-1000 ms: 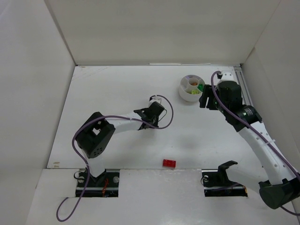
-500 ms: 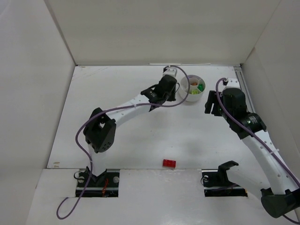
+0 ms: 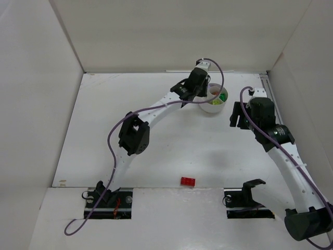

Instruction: Sort the legos into containers by color

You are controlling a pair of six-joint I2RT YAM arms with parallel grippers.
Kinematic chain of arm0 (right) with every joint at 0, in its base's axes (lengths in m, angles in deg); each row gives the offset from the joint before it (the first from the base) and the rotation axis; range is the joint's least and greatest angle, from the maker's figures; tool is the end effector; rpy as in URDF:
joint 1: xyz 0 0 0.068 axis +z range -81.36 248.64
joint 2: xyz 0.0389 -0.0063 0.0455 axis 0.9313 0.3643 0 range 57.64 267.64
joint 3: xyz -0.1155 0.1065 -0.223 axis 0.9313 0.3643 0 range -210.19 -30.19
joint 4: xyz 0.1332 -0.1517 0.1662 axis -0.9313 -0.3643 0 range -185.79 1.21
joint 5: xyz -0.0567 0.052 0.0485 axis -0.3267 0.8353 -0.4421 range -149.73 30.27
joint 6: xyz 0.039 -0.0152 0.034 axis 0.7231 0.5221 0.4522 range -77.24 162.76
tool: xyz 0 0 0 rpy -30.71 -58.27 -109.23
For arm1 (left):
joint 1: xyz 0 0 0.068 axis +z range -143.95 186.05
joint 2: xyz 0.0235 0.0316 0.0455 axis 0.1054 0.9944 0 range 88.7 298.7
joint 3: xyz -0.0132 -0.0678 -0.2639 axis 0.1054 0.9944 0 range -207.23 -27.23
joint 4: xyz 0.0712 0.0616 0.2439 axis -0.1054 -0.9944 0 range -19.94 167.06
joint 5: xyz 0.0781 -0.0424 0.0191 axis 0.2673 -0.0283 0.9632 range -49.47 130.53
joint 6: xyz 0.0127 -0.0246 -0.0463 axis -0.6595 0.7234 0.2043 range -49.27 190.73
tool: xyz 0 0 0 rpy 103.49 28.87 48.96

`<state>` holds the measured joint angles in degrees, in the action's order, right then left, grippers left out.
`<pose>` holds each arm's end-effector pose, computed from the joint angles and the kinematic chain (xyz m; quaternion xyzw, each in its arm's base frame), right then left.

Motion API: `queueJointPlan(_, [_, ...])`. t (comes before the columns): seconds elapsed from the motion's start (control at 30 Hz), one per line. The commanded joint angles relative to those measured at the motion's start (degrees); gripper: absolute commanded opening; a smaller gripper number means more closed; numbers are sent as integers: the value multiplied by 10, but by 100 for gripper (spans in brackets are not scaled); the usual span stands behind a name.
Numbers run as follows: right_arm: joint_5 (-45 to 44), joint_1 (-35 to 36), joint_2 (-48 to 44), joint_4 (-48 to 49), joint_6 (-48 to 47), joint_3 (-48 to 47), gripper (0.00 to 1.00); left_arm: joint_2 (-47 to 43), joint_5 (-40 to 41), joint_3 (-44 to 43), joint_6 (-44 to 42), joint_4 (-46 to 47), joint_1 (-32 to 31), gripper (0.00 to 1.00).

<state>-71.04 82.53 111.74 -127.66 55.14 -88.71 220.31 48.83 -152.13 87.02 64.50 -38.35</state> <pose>0.1908 0.0401 0.3444 0.0343 0.8810 0.0204 0.4714 0.3956 -0.3803 0.3057 0.1569 0.7992 -0.2407 0.5280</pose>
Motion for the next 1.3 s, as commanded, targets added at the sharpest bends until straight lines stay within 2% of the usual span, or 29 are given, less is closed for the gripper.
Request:
queueJointPlan(0.0, [37,-11,-1,34,-13,5,74,-2,-21,-25,-7,23,6,16])
queueJointPlan(0.17, [43,-16,5,34,-18,5,74,11,-36,-25,-13,50,6,18])
queueJointPlan(0.3, [43,-21,5,28,-24,5,76,24,-28,-25,-13,62,6,25])
queueJointPlan(0.4, [43,-21,5,22,-24,5,76,29,-22,-31,-13,68,6,26])
queueJointPlan(0.63, [50,-21,-1,-3,-24,-6,76,35,-12,-37,-13,81,6,40])
queueJointPlan(0.73, [96,-21,-12,-3,-46,-1,77,16,-17,-22,-13,75,6,64])
queueJointPlan(0.8, [134,-21,-12,2,-73,4,79,-25,-11,-3,-7,75,6,97])
queueJointPlan(0.83, [162,-16,-12,2,-81,4,79,-42,-11,10,-7,75,6,100])
queueJointPlan(0.93, [183,38,-7,2,-111,10,80,-133,-6,83,-7,75,12,100])
queueJointPlan(1.0, [183,112,5,-3,-111,15,84,-214,-6,167,-2,82,12,100])
queueJointPlan(1.03, [163,143,5,4,-105,15,84,-244,6,198,-2,82,12,100])
queueJointPlan(1.07, [148,205,13,4,-95,15,84,-273,12,261,16,87,18,100])
queueJointPlan(1.1, [139,233,27,4,-76,20,85,-334,18,295,24,87,18,100])
queueJointPlan(1.17, [139,282,42,4,-62,26,86,-398,34,363,39,87,18,100])
queueJointPlan(1.2, [139,327,48,9,-54,26,86,-429,42,432,48,87,18,100])
queueJointPlan(1.27, [147,373,54,9,-23,52,86,-522,54,494,78,77,18,100])
